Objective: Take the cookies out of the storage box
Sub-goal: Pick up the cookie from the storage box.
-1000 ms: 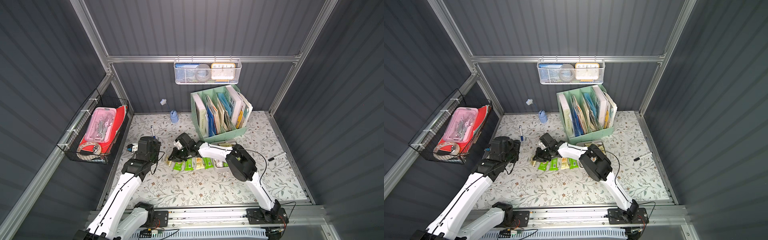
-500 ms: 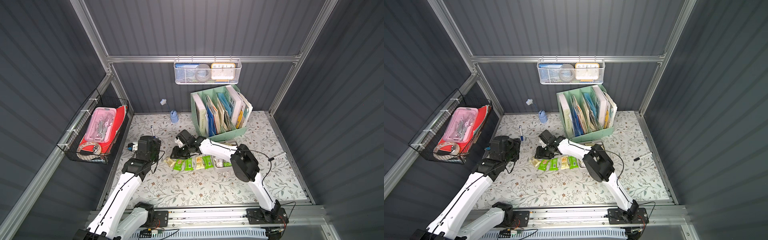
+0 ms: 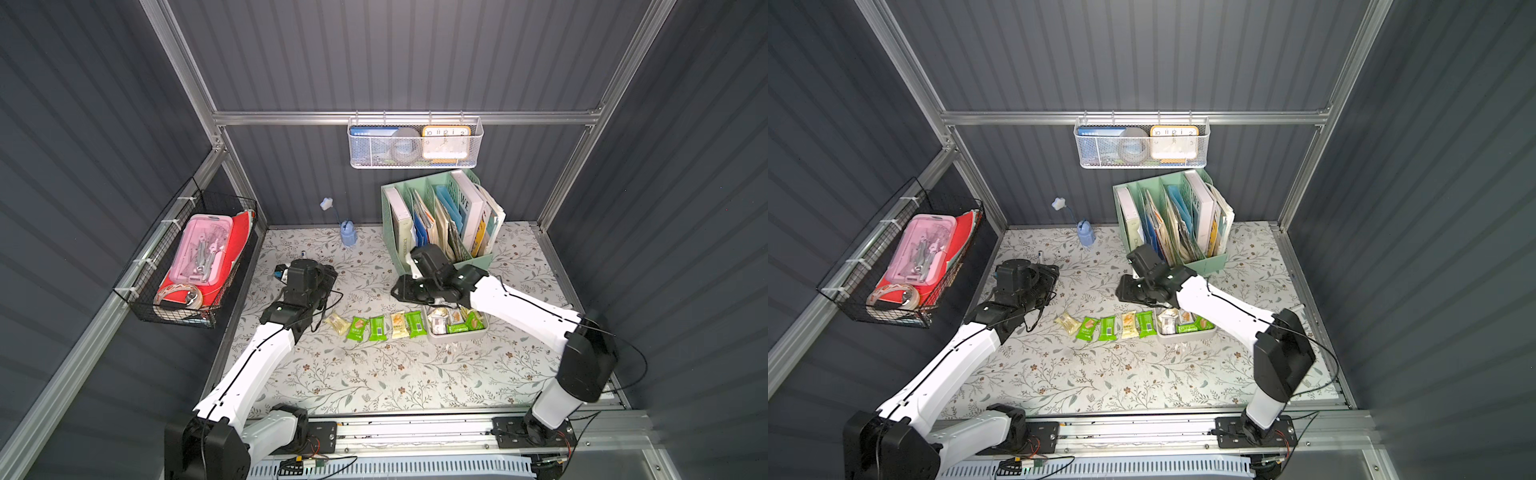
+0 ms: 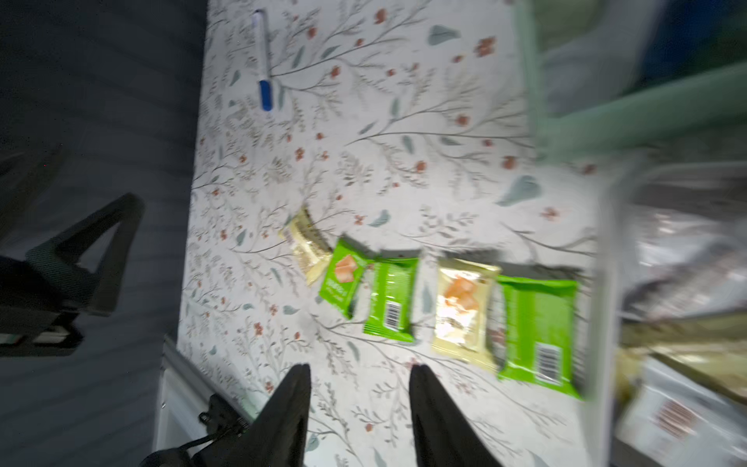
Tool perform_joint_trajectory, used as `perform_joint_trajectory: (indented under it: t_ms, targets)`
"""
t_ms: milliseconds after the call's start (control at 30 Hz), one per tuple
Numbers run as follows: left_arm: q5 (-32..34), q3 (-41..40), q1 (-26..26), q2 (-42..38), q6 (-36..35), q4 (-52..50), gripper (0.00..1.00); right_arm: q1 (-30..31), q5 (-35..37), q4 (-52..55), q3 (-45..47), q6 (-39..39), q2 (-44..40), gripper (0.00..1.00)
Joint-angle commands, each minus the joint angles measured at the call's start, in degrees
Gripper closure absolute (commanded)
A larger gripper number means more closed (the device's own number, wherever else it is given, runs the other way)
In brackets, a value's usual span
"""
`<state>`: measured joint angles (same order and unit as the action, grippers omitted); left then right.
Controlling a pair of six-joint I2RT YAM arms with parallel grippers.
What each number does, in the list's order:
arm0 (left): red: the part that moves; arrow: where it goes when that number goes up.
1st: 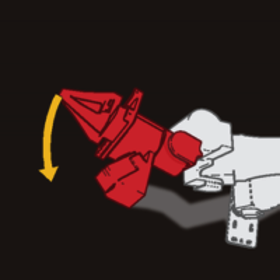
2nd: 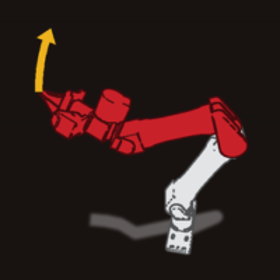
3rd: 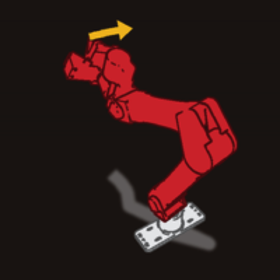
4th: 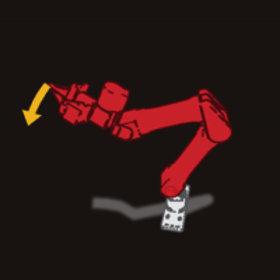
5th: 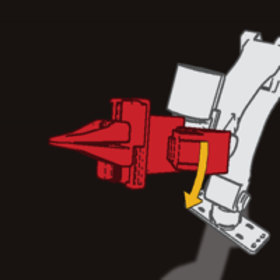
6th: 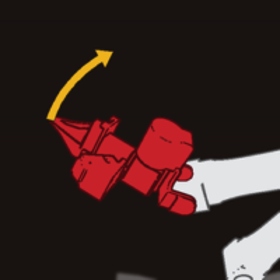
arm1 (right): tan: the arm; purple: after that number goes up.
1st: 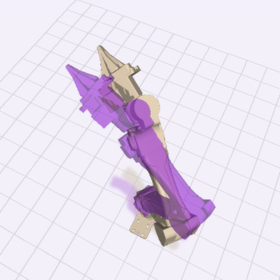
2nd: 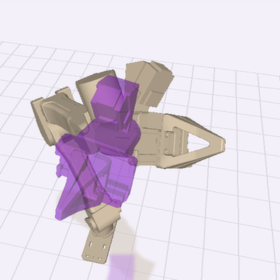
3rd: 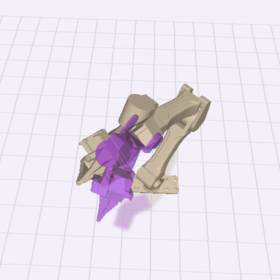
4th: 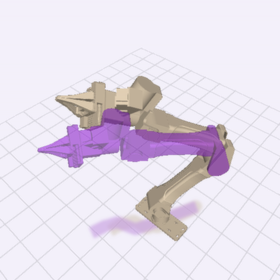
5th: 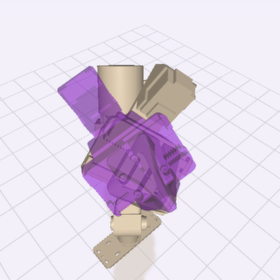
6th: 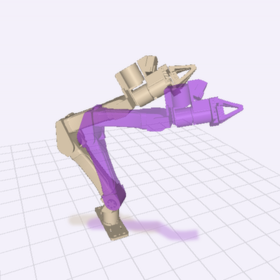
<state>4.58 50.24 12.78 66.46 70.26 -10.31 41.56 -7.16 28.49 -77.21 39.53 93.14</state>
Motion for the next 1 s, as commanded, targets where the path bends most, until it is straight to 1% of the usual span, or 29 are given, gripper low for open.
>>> perform_joint_trajectory:
  t_ms: [0, 100, 167, 267, 367, 467, 567, 667, 800, 967]
  targets:
    - [-1.3, 2.8, 4.1, 2.9, -5.0, 3.7, 0.38, -3.0, 7.9, 7.9, 5.4, -1.9, -4.6, 0.57]
    - [-0.6, 4.3, 8.2, 5.9, -5.6, 6.6, 0.38, -6.5, 9.3, 11.8, 8.0, -4.5, -7.2, 0.57]
    - [-2.2, 4.6, 9.9, 7.9, -5.9, 9.7, 0.38, -8.8, 9.4, 14.8, 8.2, -6.7, -7.2, 0.56]
    - [-5.2, 4.9, 11.6, 11.2, -6.1, 14.2, 0.39, -13.1, 4.1, 18.6, 7.2, -13.4, -4.9, 0.56]
    - [-8.2, 5.8, 12.1, 13.7, -6.7, 15.0, 0.39, -16.5, 0.7, 21.6, 5.7, -19.0, -1.1, 0.53]
    - [-9.9, 5.6, 12.1, 14.8, -7.3, 15.4, 0.39, -17.9, 1.2, 21.5, 4.9, -22.3, 2.2, 0.49]
    - [-10.2, 5.8, 12.1, 15.3, -7.9, 14.0, 0.38, -18.7, 2.3, 21.6, 3.4, -24.5, 4.8, 0.41]
    - [-10.1, 4.8, 12.1, 14.8, -7.6, 14.0, 0.38, -18.8, 0.9, 20.3, 2.6, -26.0, 6.3, 0.36]
    - [-10.7, 3.7, 12.1, 14.7, -7.3, 14.8, 0.38, -18.9, -1.0, 19.6, 1.9, -27.4, 8.9, 0.35]
    - [-12.5, 4.5, 12.1, 17.0, -7.1, 16.1, 0.39, -18.9, 1.5, 18.6, 1.9, -28.0, 10.9, 0.37]
